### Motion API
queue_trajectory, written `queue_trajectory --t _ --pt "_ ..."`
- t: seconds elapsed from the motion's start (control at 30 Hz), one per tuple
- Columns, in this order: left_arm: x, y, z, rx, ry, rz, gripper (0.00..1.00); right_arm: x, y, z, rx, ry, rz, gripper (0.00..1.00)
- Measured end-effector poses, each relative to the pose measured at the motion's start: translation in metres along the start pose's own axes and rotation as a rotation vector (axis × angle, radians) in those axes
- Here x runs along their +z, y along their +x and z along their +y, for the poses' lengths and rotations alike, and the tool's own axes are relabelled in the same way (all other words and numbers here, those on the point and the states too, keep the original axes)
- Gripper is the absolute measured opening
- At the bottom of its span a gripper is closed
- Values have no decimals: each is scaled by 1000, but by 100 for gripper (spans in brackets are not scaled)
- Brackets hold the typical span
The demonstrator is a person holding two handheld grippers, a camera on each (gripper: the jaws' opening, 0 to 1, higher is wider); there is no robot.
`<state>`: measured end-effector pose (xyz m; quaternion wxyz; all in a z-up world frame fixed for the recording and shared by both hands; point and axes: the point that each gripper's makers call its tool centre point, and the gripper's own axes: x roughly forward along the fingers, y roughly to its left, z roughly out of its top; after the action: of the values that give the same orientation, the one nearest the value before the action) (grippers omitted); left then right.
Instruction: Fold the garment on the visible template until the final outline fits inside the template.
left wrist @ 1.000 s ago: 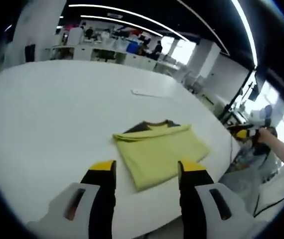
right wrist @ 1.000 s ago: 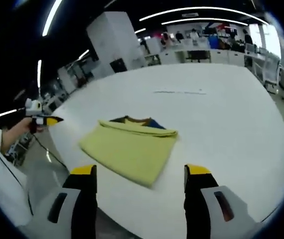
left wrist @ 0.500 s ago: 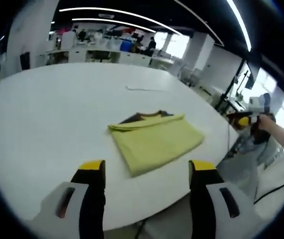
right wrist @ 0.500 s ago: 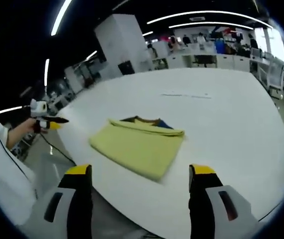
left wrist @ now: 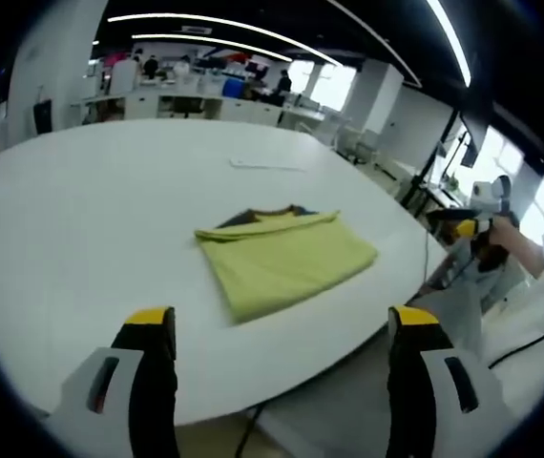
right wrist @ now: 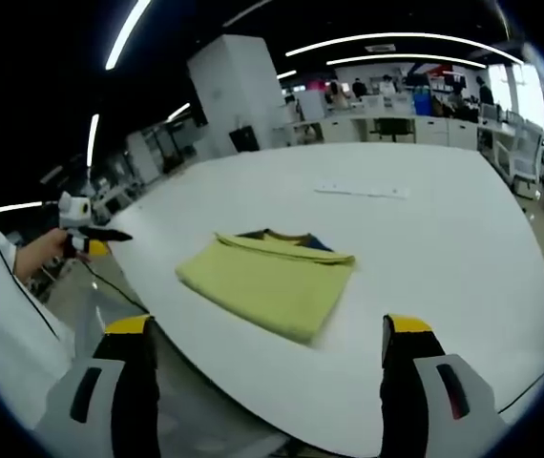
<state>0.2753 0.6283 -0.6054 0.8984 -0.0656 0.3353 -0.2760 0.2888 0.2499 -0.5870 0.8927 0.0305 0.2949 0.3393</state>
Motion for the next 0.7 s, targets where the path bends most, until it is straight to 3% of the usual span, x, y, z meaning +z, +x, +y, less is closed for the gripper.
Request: queue_trajectory --t 0.23,0.7 --pt "-7 -7 -8 0 35 25 99 -10 -5 13 7 -16 17 100" --pt "-6 -10 -14 -5 42 15 99 -7 -4 14 8 -17 10 100"
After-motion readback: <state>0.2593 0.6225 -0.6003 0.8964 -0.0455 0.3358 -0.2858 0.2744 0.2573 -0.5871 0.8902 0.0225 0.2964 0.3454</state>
